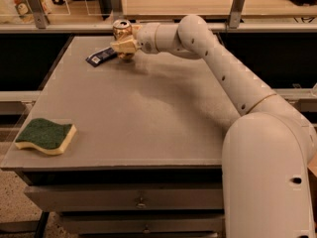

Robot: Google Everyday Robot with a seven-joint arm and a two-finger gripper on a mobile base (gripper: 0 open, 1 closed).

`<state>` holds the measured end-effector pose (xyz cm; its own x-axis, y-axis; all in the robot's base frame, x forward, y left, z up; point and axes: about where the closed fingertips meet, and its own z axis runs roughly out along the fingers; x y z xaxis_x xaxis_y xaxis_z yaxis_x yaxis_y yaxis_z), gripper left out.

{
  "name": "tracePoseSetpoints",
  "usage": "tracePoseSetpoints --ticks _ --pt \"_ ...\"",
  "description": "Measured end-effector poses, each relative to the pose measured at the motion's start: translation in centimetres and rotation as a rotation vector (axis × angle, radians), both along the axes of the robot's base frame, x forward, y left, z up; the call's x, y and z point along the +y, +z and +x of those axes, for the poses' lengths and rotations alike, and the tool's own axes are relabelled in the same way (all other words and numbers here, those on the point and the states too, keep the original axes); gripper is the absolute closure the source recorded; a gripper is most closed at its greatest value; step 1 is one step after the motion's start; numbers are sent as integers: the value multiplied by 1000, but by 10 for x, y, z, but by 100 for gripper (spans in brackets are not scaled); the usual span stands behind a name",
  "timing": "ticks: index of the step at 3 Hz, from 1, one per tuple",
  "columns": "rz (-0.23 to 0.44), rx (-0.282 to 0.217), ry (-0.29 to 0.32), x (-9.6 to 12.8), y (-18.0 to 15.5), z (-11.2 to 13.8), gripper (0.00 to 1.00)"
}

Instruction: Move orange can near rxbar blueberry

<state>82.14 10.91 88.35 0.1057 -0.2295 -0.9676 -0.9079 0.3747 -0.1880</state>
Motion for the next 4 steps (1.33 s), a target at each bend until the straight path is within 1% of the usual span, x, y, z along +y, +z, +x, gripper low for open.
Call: tracePoseSetpoints --ticks 1,2,3,4 --pt "-6 3 -9 0 -12 2 13" --pt "-17 6 -15 -1 -18 0 0" --pt "-25 8 -21 -7 -14 -6 0" --pt "-71 15 -25 -24 0 -23 0"
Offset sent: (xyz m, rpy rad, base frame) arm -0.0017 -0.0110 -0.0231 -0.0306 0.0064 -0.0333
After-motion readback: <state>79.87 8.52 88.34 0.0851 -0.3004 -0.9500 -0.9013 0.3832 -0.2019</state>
